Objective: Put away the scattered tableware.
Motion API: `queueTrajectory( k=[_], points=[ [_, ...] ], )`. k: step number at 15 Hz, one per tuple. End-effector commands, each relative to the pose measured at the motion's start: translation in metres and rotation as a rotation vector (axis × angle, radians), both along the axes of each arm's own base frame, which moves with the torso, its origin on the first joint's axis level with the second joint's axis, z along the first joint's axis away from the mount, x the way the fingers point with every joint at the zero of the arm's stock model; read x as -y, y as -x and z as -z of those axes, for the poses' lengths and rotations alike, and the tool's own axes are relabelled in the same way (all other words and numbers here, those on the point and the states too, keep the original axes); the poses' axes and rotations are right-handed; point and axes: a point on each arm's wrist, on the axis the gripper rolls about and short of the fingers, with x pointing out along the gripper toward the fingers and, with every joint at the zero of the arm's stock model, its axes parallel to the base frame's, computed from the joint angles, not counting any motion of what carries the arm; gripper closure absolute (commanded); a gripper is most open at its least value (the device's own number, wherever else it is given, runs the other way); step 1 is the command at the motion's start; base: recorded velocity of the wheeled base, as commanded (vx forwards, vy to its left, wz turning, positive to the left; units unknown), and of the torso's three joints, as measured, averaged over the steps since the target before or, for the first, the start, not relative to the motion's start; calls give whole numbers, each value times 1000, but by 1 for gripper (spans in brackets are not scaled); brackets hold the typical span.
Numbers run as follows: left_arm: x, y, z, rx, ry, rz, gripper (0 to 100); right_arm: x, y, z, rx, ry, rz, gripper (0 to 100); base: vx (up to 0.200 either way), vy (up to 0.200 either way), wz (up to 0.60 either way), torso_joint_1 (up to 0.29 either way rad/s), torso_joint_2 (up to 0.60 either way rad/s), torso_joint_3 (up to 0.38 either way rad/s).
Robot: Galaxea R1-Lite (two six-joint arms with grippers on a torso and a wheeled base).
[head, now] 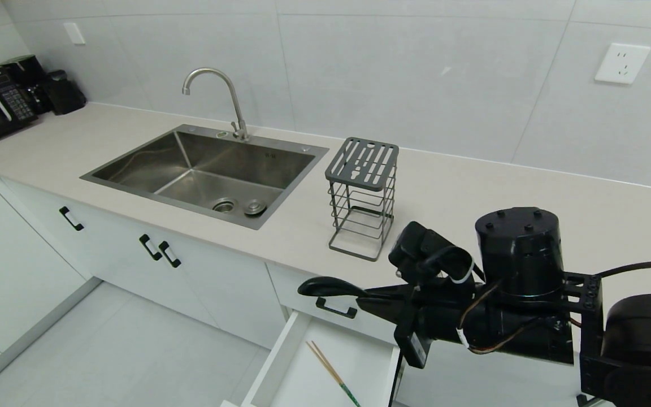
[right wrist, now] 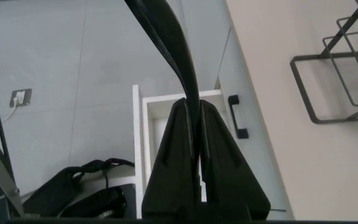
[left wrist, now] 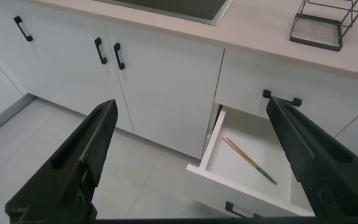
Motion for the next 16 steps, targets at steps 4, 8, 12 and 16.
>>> queueTrajectory(
  k=[4,8,12,16],
  points=[
    [0,0,0,0,1,-1,0,-7,-3,5,65,62,-40,100,0,0,0,0,0,0],
    [0,0,0,0,1,-1,0,-12,-4,1,78,51,-41,100,0,0,0,0,0,0],
    [0,0,0,0,1,-1,0,-17,-6,-3,89,38,-40,100,0,0,0,-74,146,76],
    [0,0,0,0,1,-1,0,-22,-10,-5,99,28,-39,100,0,0,0,-127,270,130]
  ],
)
